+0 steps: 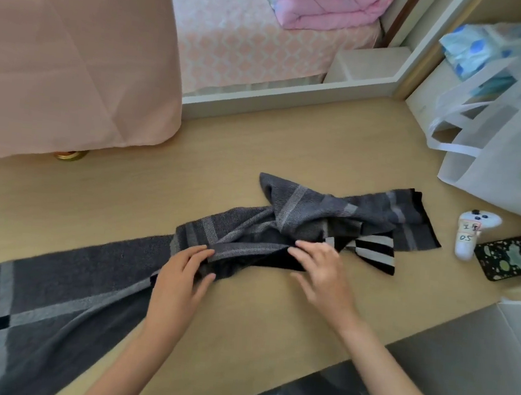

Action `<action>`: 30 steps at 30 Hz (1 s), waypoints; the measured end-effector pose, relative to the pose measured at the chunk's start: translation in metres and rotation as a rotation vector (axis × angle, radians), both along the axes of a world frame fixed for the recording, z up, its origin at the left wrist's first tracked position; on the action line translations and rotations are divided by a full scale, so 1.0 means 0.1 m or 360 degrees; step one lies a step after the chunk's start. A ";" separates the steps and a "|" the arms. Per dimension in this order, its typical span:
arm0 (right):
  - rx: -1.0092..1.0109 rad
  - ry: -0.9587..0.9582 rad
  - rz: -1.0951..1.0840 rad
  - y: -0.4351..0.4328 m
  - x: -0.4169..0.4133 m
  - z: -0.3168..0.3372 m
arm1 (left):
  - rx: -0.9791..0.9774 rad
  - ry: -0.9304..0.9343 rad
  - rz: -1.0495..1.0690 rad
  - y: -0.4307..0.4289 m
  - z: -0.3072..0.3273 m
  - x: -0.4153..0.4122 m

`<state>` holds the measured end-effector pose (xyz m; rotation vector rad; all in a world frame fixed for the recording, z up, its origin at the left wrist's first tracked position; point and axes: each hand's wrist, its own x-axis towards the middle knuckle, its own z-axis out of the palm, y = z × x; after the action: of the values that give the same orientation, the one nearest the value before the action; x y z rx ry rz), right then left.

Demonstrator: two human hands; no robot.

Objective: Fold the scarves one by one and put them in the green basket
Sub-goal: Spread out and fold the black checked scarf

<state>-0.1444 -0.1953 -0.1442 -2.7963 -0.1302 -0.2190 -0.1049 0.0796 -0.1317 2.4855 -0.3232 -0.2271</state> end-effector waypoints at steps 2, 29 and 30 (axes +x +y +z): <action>-0.0052 0.0101 0.0021 0.12 -0.08 -0.19 | 0.0148 -0.0073 -0.0140 0.07 -0.06 -0.04; -0.0057 0.0369 -0.0108 -0.47 -0.90 0.16 | 0.0330 0.0024 -0.0386 0.85 -0.11 -1.10; -0.0058 0.0423 -0.0105 -0.50 -0.96 0.12 | 0.0416 0.0066 -0.0333 0.88 -0.13 -1.12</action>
<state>-0.2403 -0.2452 -0.1326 -2.8367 0.0216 0.1418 -0.2172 0.1673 -0.1449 2.6982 -0.5689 -0.4307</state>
